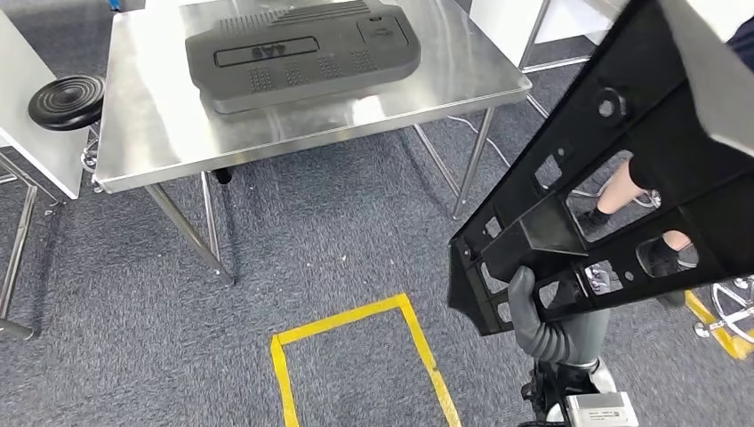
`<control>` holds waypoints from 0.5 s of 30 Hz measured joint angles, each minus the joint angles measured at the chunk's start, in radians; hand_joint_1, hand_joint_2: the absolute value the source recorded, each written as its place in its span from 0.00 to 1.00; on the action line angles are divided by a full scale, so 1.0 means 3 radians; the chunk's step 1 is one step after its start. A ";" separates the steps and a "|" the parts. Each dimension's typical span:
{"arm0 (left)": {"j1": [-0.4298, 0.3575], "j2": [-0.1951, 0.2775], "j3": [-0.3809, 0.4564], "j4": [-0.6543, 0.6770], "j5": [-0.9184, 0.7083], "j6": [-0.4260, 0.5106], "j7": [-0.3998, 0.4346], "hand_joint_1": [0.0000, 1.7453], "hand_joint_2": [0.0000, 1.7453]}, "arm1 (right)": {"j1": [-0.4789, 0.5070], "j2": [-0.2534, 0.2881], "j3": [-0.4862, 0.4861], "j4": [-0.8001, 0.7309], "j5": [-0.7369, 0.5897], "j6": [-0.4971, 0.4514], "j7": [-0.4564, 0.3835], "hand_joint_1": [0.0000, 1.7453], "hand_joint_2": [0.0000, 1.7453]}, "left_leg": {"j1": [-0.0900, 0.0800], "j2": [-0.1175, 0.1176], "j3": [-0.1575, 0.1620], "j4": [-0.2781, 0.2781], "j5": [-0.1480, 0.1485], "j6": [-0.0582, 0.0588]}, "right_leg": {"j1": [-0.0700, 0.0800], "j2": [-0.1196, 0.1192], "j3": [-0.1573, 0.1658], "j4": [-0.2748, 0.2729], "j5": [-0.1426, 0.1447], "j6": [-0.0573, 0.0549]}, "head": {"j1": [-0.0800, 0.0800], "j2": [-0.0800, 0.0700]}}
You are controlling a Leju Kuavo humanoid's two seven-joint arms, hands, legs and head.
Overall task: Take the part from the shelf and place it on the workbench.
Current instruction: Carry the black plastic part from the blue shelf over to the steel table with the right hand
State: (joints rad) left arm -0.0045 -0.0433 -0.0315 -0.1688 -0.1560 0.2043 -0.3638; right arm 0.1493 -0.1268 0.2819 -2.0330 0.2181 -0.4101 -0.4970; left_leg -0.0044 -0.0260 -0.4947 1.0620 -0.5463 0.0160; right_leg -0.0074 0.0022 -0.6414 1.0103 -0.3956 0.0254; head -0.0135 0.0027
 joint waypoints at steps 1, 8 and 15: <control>-0.0001 0.0003 0.0000 0.0000 0.0000 0.0000 -0.0001 0.00 1.00 | -0.0003 0.0001 0.0000 0.0000 0.0000 0.0000 0.0000 1.00 1.00 | -0.0002 0.0011 -0.0070 0.0134 0.0032 -0.0013 | -0.0021 -0.0003 0.0056 -0.0030 -0.0013 -0.0022 | -0.0003 0.0000; 0.0004 0.0008 0.0001 -0.0001 0.0000 -0.0004 -0.0002 0.00 1.00 | -0.0015 0.0010 0.0000 0.0006 0.0001 0.0000 0.0000 1.00 1.00 | 0.0078 0.0052 -0.0638 0.0686 -0.0281 -0.0134 | -0.0064 0.0023 0.0344 -0.0077 -0.0200 -0.0060 | -0.0010 0.0000; 0.0004 0.0010 0.0002 0.0000 0.0000 -0.0016 -0.0002 0.00 1.00 | -0.0015 0.0012 -0.0005 0.0006 0.0000 -0.0025 0.0000 1.00 1.00 | 0.0104 0.0073 -0.0493 0.0145 0.0169 -0.0156 | -0.0083 0.0043 0.0464 -0.0066 -0.0314 0.0025 | -0.0020 0.0000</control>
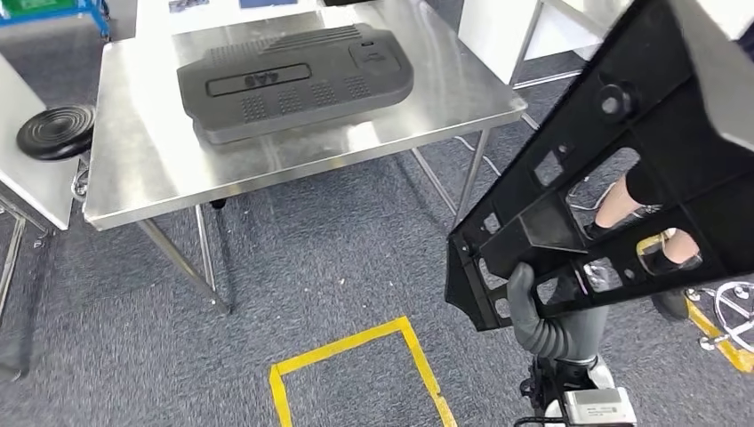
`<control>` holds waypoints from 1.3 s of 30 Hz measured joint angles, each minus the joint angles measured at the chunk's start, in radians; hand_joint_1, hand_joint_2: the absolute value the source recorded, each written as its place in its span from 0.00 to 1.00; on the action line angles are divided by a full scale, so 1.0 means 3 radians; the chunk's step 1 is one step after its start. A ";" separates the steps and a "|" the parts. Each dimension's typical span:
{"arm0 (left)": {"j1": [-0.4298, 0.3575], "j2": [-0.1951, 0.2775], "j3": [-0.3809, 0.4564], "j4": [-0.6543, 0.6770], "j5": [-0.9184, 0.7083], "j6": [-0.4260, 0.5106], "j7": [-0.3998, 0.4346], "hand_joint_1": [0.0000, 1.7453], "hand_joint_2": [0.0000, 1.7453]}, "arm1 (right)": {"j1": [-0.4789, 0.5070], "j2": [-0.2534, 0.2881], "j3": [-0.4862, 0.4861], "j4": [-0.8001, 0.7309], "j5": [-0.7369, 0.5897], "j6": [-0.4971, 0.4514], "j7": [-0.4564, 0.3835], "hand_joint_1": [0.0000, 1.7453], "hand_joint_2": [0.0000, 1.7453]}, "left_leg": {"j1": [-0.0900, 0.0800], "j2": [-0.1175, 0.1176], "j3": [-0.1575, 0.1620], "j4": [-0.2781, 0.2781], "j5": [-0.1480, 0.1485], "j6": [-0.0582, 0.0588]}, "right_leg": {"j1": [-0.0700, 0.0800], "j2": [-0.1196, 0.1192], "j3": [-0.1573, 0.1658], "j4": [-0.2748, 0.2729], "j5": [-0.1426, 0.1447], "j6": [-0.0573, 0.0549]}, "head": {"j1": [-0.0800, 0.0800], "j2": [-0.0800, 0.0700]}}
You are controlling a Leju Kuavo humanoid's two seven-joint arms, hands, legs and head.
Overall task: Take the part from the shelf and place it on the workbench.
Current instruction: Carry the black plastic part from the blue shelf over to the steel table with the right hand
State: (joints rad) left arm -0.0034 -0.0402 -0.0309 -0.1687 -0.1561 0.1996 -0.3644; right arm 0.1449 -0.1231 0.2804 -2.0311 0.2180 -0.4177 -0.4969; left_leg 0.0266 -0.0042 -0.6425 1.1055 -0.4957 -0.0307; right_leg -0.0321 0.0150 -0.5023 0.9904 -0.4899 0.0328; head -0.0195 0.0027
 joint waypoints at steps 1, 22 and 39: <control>-0.0004 -0.0001 0.0000 -0.0001 -0.0002 -0.0002 -0.0001 0.00 1.00 | -0.0001 0.0003 -0.0009 -0.0005 -0.0001 -0.0023 -0.0001 1.00 1.00 | -0.0006 0.0004 0.0044 -0.0112 0.0095 0.0025 | 0.0000 0.0005 0.0026 -0.0002 -0.0038 0.0043 | -0.0004 0.0000; -0.0043 -0.0027 0.0000 -0.0005 -0.0070 -0.0031 -0.0002 0.00 1.00 | -0.0352 -0.0157 -0.0381 -0.0022 -0.0091 -0.0002 0.0195 1.00 1.00 | -0.0048 -0.0011 -0.0016 0.0425 -0.0336 0.0038 | 0.0010 -0.0041 -0.0245 0.0043 0.0169 -0.0070 | -0.0004 0.0000; -0.0044 -0.0022 -0.0001 -0.0003 -0.0075 -0.0038 0.0019 0.00 1.00 | -0.0347 -0.0155 -0.0395 -0.0007 -0.0063 -0.0004 0.0192 1.00 1.00 | -0.0049 -0.0015 0.0247 -0.0281 0.0073 0.0240 | 0.0043 -0.0025 -0.0731 0.1019 -0.0270 0.0066 | 0.0005 0.0000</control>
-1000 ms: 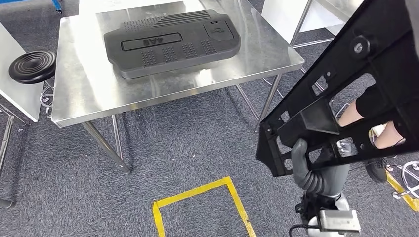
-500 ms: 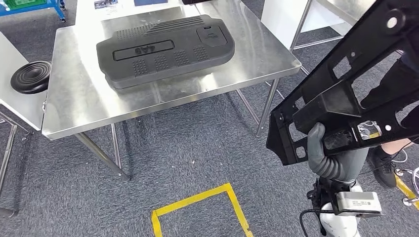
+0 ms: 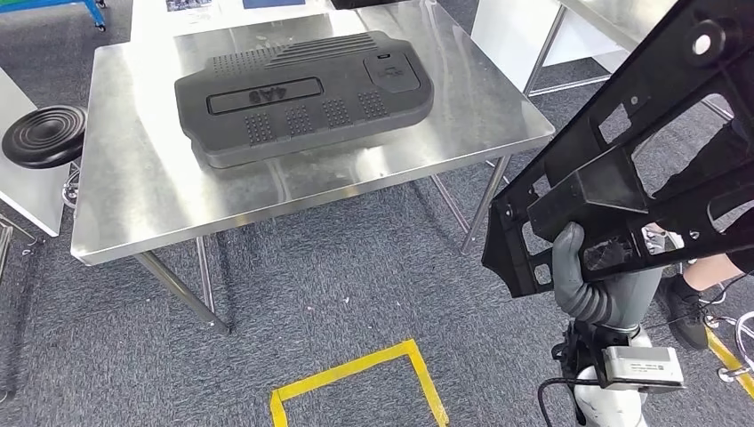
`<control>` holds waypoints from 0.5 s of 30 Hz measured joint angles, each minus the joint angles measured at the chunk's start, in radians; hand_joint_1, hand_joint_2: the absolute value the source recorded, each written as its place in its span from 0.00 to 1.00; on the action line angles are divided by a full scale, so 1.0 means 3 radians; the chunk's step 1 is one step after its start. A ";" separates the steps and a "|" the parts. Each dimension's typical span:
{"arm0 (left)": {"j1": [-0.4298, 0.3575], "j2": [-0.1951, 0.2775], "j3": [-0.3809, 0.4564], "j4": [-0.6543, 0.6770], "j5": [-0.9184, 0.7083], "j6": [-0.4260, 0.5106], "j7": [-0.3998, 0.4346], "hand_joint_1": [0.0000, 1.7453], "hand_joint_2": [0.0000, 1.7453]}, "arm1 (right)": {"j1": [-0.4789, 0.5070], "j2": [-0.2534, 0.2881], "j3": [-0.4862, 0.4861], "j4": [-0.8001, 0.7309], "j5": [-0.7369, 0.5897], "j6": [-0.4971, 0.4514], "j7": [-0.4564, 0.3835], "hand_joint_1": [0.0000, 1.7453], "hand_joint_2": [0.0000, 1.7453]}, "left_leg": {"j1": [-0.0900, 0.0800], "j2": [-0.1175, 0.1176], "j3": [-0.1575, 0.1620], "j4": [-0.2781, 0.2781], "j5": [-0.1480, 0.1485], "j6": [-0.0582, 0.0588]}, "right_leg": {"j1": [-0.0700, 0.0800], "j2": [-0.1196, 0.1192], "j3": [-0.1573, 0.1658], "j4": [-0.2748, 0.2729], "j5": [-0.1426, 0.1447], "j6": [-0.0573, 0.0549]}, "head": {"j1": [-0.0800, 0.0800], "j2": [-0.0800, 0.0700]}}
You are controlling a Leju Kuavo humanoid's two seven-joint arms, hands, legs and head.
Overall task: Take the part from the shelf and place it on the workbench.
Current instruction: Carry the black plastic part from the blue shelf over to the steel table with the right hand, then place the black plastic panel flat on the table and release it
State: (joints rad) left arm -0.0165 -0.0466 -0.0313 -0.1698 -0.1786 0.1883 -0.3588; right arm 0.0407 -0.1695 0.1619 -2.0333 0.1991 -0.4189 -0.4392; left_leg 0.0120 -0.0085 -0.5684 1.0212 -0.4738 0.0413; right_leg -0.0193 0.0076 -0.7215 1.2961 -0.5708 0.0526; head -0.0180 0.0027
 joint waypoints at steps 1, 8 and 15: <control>0.0002 -0.0002 0.0000 0.0000 0.0000 0.0000 0.0002 0.00 1.00 | 0.0002 -0.0001 -0.0001 0.0003 0.0002 0.0000 0.0001 1.00 1.00 | 0.0002 -0.0003 0.0027 0.0000 -0.0022 -0.0005 | -0.0005 -0.0002 -0.0024 -0.0049 0.0075 0.0032 | 0.0000 0.0000; -0.0003 -0.0007 0.0000 -0.0001 -0.0012 -0.0002 0.0011 0.00 1.00 | 0.0002 -0.0003 -0.0009 0.0010 0.0022 0.0004 0.0011 1.00 1.00 | -0.0016 0.0000 0.0179 -0.0033 -0.0193 -0.0125 | 0.0005 -0.0022 0.0346 -0.0933 0.0516 -0.0029 | 0.0000 0.0000; 0.0002 -0.0010 -0.0002 -0.0003 -0.0029 -0.0002 0.0024 0.00 1.00 | -0.0001 -0.0002 -0.0007 0.0019 0.0053 0.0026 0.0037 1.00 1.00 | -0.0001 0.0014 -0.0386 0.0945 -0.0537 -0.0174 | 0.0016 -0.0015 0.0517 -0.0954 0.0389 -0.0191 | -0.0017 0.0000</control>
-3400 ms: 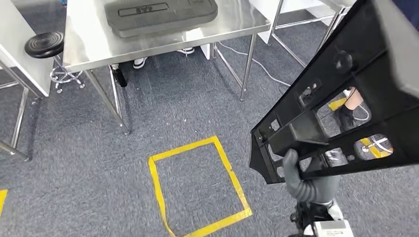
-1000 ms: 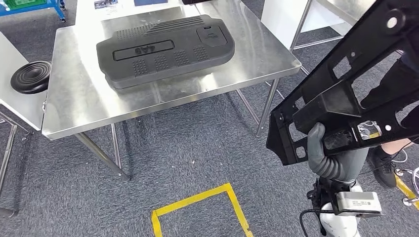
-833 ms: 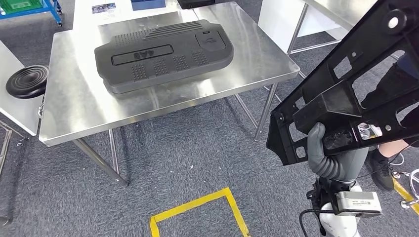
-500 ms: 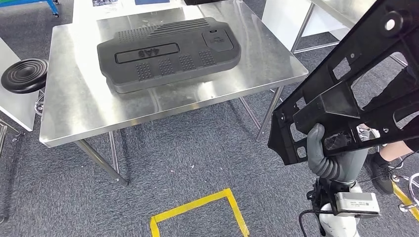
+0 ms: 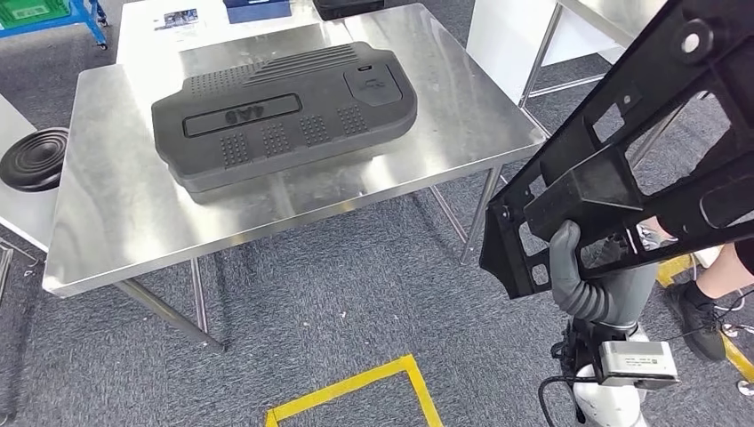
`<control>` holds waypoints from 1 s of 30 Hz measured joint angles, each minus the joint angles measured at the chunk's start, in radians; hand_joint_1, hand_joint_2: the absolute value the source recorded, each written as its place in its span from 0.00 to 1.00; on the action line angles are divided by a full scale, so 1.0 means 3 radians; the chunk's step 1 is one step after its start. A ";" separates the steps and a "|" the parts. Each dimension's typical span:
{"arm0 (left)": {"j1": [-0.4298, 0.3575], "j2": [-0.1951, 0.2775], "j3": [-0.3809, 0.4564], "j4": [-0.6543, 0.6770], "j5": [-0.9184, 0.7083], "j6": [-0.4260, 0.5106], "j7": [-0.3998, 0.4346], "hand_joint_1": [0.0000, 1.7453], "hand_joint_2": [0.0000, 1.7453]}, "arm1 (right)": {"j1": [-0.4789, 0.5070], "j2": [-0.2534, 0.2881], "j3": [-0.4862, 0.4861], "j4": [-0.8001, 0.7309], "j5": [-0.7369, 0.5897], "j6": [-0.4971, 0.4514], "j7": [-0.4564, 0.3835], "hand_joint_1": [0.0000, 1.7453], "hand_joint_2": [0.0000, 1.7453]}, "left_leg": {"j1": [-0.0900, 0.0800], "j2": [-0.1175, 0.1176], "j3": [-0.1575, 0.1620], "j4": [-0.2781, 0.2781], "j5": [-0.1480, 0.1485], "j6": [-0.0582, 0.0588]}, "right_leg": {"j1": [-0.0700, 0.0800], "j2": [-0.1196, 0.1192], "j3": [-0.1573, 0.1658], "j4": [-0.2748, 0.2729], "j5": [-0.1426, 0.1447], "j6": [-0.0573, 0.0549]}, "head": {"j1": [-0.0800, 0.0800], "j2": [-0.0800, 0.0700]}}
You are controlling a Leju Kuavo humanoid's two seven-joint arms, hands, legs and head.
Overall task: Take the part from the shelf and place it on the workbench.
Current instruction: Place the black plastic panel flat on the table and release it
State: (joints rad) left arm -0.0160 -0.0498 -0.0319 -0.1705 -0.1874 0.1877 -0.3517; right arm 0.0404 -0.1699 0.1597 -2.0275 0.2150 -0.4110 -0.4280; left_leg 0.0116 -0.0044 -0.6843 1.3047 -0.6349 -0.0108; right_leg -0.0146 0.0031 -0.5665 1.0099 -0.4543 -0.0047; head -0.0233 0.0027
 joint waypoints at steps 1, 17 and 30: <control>0.0004 -0.0001 0.0000 0.0000 -0.0001 0.0000 0.0004 0.00 1.00 | 0.0000 0.0000 0.0000 0.0004 0.0005 0.0003 0.0004 1.00 1.00 | -0.0001 0.0000 -0.0055 0.0001 0.0084 0.0009 | 0.0008 0.0007 0.0035 0.0000 -0.0027 -0.0001 | -0.0001 0.0000; -0.0006 -0.0008 0.0001 0.0003 -0.0022 -0.0008 0.0017 0.00 1.00 | -0.0045 -0.0009 0.0004 0.0077 0.0056 0.0032 0.0047 1.00 1.00 | 0.0000 -0.0022 0.0463 -0.0990 0.0522 0.0173 | -0.0032 0.0014 -0.0499 0.0779 -0.0285 0.0243 | 0.0010 0.0000; -0.0013 -0.0001 0.0000 0.0003 -0.0025 -0.0024 0.0009 0.00 1.00 | -0.0232 0.0036 0.0113 0.0189 0.0153 0.0134 0.0093 1.00 1.00 | 0.0011 0.0002 0.0085 -0.0109 0.0045 -0.0018 | -0.0027 -0.0012 -0.0085 -0.0004 0.0074 0.0042 | 0.0017 0.0000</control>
State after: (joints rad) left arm -0.0201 -0.0500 -0.0319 -0.1698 -0.1950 0.1804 -0.3490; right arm -0.0293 -0.1593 0.1938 -1.9709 0.2609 -0.3708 -0.4002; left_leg 0.0149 -0.0038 -0.6588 1.2721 -0.6213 -0.0162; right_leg -0.0227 -0.0003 -0.5920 1.0088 -0.4321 0.0079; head -0.0182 0.0027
